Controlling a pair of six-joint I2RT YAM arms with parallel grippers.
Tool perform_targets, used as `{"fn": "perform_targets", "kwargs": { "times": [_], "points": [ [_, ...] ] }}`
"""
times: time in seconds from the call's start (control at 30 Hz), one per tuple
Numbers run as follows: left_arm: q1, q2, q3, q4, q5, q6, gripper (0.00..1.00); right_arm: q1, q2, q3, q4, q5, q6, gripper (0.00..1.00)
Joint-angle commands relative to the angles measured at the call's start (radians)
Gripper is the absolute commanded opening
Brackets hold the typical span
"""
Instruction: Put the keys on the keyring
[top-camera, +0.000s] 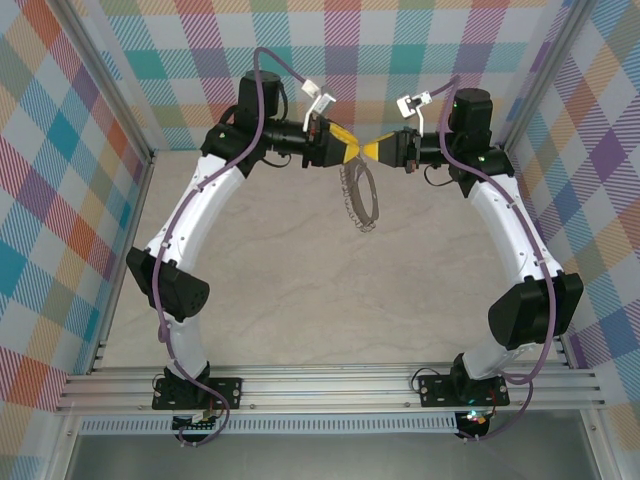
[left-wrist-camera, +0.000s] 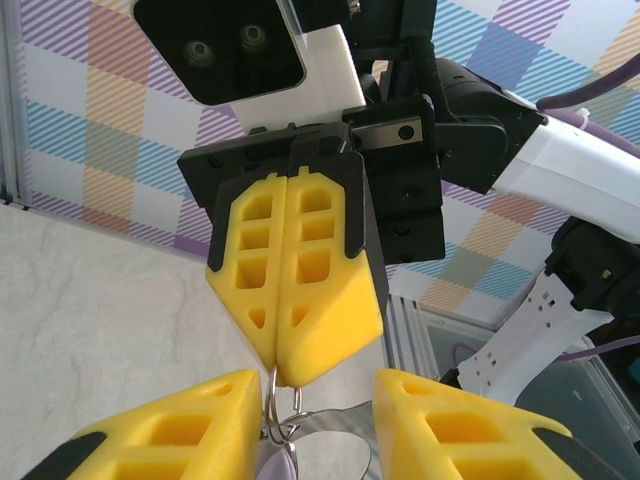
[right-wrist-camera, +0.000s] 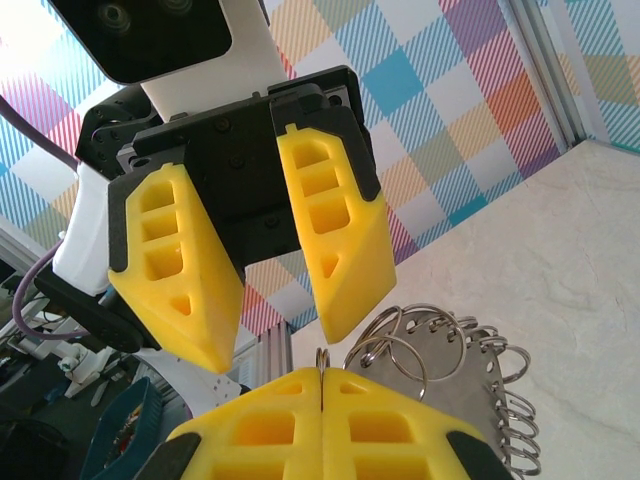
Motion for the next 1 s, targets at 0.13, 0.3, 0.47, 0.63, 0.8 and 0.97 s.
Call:
{"fn": "perform_targets", "kwargs": {
  "times": [0.13,0.3,0.47,0.63,0.8,0.97],
  "points": [
    [-0.015,0.017,0.027,-0.032,0.026,0.033,0.35,0.005,0.006,0.019,0.063,-0.032,0.01,0.0],
    [-0.021,0.027,0.031,-0.036,0.036,0.033,0.35,0.005,0.006,0.018,0.068,-0.024,0.013,0.0],
    [-0.032,0.033,0.035,-0.033,0.036,0.035,0.3,0.005,0.007,0.014,0.08,-0.028,0.02,0.0],
    [-0.044,0.044,0.048,-0.013,0.028,0.02,0.11,0.006,0.005,0.006,0.081,-0.032,0.021,0.0],
    [-0.048,0.053,0.061,0.006,0.024,0.005,0.0,0.006,-0.006,-0.009,0.077,-0.029,0.015,0.0],
    [-0.048,0.05,0.061,0.038,-0.005,-0.014,0.0,0.001,-0.035,-0.029,0.09,0.026,0.033,0.28]
  ]
}}
